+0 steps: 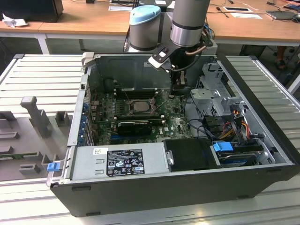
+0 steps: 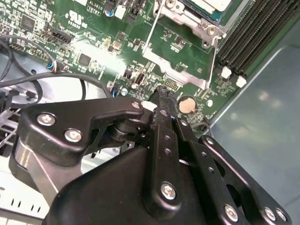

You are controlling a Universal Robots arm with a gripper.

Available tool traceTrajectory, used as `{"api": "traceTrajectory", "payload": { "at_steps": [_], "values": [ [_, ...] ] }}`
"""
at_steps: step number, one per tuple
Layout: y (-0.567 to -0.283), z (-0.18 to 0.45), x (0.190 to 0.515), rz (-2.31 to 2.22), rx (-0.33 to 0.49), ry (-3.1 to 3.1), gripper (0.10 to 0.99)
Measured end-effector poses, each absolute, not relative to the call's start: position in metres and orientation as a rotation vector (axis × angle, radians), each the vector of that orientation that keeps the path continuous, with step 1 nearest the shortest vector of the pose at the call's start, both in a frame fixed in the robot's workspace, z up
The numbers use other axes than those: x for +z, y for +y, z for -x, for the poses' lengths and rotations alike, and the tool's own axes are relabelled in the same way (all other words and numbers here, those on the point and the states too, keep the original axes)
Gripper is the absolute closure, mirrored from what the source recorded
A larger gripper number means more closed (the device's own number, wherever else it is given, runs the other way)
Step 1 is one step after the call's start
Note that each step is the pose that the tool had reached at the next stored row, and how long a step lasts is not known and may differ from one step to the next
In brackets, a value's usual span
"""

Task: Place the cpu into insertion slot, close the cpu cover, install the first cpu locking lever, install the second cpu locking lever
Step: 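Close the cpu cover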

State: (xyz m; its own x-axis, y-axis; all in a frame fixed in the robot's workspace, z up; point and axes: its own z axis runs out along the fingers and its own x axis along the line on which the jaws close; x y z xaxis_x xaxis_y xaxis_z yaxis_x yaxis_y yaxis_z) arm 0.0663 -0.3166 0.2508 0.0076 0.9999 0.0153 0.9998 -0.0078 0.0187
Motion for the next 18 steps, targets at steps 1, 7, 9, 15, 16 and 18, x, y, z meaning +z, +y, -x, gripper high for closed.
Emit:
{"api": "traceTrajectory", "payload": {
  "at_steps": [1,7,9,15,16,18],
  "values": [
    [-0.317,-0.066,0.249,-2.228,0.034,2.214,0.98],
    [-0.317,-0.058,0.249,-2.24,0.01,2.226,0.98],
    [-0.317,-0.056,0.249,-2.24,0.01,2.226,0.98],
    [-0.317,-0.052,0.248,-2.238,0.01,2.228,0.98],
    [-0.317,-0.05,0.248,-2.238,0.01,2.228,0.98],
    [-0.317,-0.048,0.248,-2.237,0.01,2.229,0.98]
  ]
}}
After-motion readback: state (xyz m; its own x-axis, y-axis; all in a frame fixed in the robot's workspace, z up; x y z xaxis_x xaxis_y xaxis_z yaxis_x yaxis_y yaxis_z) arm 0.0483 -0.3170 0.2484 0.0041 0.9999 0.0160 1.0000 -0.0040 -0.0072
